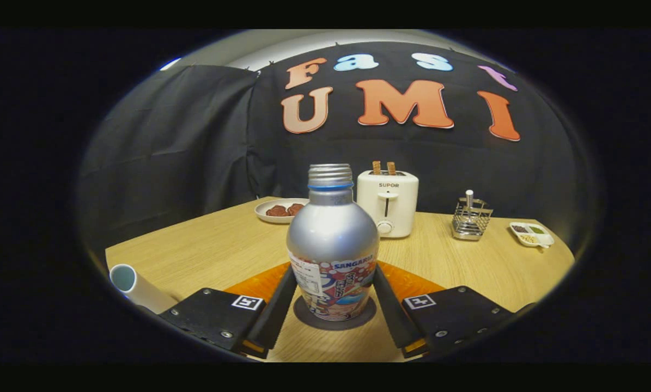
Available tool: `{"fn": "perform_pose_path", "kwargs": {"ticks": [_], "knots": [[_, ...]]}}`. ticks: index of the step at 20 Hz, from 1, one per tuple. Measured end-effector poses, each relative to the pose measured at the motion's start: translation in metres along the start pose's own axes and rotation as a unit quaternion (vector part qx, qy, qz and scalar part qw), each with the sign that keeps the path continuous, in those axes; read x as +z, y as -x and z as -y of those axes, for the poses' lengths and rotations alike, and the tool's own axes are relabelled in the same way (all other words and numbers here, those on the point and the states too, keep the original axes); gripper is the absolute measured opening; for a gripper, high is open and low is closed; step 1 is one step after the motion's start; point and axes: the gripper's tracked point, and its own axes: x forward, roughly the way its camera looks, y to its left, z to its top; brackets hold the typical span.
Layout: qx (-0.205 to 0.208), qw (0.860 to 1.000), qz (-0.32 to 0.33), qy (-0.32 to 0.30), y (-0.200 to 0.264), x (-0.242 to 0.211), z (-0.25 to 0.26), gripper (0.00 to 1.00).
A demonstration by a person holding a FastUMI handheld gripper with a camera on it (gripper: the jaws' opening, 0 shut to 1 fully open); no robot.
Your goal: Take the bottle from table, then pour the juice into the cup, finally place the bottle on the coaster
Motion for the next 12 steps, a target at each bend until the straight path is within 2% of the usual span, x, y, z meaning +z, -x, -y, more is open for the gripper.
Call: {"fn": "perform_pose_path", "kwargs": {"ticks": [7, 10, 12], "knots": [[-0.002, 1.000, -0.004, -0.011, 0.001, -0.002, 0.007, 0.81], [0.007, 1.000, 0.005, -0.024, 0.010, 0.006, 0.001, 0.94], [0.003, 0.999, 0.017, -0.027, 0.019, 0.015, 0.006, 0.97]]}}
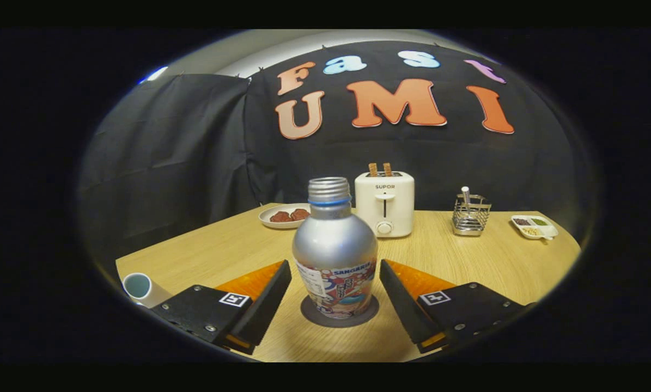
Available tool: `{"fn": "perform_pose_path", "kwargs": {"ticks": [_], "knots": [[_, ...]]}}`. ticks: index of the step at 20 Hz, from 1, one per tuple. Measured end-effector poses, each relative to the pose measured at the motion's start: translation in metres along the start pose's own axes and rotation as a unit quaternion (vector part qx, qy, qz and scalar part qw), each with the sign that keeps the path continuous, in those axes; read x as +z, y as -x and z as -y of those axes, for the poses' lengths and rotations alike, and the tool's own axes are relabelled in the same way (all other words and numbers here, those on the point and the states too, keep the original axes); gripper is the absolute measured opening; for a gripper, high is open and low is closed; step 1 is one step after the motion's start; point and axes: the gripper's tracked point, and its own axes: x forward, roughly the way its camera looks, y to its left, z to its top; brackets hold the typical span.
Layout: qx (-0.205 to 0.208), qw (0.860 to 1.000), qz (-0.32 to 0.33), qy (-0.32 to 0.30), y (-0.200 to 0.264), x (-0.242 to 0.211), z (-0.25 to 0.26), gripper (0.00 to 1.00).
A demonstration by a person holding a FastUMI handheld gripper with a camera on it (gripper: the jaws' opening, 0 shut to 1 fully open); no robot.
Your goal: Take the bottle from table, then pour the juice into the cup, finally place the bottle on the coaster
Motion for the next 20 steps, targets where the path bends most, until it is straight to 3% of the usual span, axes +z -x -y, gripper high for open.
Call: {"fn": "perform_pose_path", "kwargs": {"ticks": [5, 12, 20], "knots": [[-0.023, 0.999, 0.026, -0.013, 0.040, 0.025, 0.014, 0.97], [-0.025, 0.991, 0.129, 0.008, 0.120, 0.098, 0.014, 0.97], [-0.093, 0.981, 0.169, 0.019, 0.195, 0.130, 0.034, 0.97]]}}
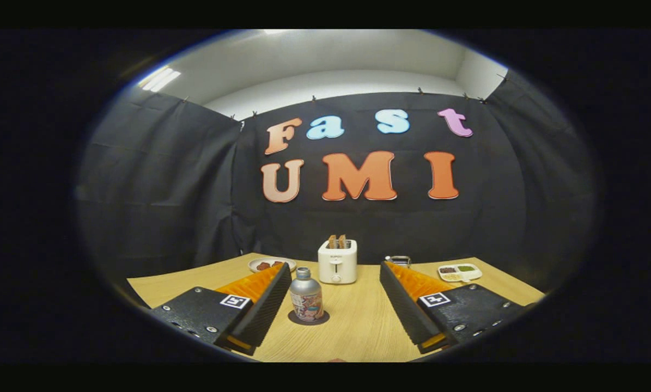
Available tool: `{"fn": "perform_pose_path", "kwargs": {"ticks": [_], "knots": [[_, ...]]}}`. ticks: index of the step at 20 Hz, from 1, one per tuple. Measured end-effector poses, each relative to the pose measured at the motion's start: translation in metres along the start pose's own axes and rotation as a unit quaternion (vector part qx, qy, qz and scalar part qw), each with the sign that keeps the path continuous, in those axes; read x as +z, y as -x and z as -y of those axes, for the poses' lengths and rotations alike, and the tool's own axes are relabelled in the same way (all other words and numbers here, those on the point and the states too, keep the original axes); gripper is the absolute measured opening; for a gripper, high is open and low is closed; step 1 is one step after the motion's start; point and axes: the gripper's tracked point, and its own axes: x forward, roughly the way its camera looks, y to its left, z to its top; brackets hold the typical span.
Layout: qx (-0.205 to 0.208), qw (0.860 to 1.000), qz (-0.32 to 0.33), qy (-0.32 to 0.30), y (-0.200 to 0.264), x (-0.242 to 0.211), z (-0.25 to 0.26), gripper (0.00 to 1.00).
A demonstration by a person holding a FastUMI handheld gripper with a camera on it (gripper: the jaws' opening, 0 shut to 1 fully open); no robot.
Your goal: Take the bottle from table, then pour the juice into the cup, finally place the bottle on the coaster
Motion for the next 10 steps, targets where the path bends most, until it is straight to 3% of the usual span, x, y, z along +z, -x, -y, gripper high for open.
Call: {"fn": "perform_pose_path", "kwargs": {"ticks": [5, 10], "knots": [[-0.012, 0.999, 0.031, -0.031, 0.027, 0.023, 0.010, 0.97], [-0.039, 0.997, 0.066, -0.009, 0.039, 0.041, 0.028, 0.97]]}}
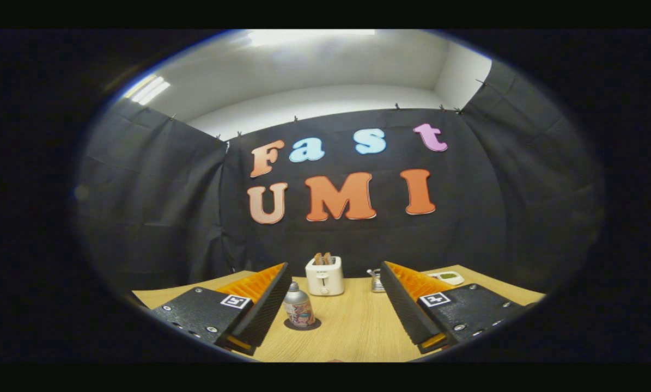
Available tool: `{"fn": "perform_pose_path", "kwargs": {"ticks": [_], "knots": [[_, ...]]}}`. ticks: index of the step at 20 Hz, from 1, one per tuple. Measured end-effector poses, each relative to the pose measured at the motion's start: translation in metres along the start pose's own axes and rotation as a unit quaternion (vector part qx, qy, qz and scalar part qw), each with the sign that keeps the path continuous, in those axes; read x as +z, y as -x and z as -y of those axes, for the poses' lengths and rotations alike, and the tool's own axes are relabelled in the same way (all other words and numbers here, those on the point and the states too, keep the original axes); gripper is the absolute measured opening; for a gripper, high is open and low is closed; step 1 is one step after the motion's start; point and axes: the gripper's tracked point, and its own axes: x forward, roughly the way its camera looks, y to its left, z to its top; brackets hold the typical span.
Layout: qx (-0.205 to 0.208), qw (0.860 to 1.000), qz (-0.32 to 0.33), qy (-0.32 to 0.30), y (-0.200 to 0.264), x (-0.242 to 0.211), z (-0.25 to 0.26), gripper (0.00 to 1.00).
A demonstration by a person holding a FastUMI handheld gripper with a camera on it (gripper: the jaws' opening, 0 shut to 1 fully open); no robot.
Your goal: Take the bottle from table, then pour the juice into the cup, finally place the bottle on the coaster
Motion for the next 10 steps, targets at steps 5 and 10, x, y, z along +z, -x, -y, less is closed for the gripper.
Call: {"fn": "perform_pose_path", "kwargs": {"ticks": [5, 10], "knots": [[-0.013, 0.998, 0.016, 0.057, 0.003, -0.001, -0.003, 0.97], [-0.007, 0.998, 0.023, 0.065, -0.002, -0.004, -0.014, 0.97]]}}
